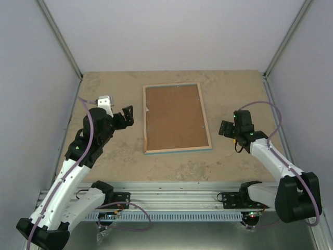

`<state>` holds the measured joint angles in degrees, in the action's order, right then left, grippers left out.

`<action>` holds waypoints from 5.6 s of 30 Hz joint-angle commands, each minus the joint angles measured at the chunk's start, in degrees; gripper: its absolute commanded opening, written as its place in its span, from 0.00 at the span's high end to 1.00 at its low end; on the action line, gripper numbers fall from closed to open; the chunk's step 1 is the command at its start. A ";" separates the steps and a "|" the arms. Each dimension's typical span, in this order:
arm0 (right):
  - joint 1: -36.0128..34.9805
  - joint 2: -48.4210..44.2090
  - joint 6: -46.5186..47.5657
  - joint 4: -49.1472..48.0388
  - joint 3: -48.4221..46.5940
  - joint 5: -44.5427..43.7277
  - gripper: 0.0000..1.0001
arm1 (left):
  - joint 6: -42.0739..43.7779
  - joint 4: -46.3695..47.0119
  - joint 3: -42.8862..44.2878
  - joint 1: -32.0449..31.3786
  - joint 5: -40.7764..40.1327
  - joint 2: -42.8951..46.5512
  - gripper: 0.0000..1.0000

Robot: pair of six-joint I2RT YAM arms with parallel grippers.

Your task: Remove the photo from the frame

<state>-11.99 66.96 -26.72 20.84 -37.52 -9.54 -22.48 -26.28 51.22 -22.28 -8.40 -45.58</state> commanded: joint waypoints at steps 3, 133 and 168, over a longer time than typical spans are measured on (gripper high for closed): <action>5.42 4.29 -0.57 -0.75 2.08 2.72 0.02 | 4.03 -1.15 -1.06 1.06 1.16 0.21 0.00; -44.10 14.76 14.79 -46.79 -6.86 25.63 0.58 | -60.75 54.49 -35.09 7.61 36.88 0.98 1.00; -43.87 15.98 16.88 -43.97 -9.06 26.61 0.99 | -54.91 48.64 -34.64 7.61 35.72 0.01 0.69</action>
<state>-55.79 83.85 -12.73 -26.61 -44.42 16.49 -83.00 27.09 14.72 -14.83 28.32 -44.86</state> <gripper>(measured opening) 0.187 0.243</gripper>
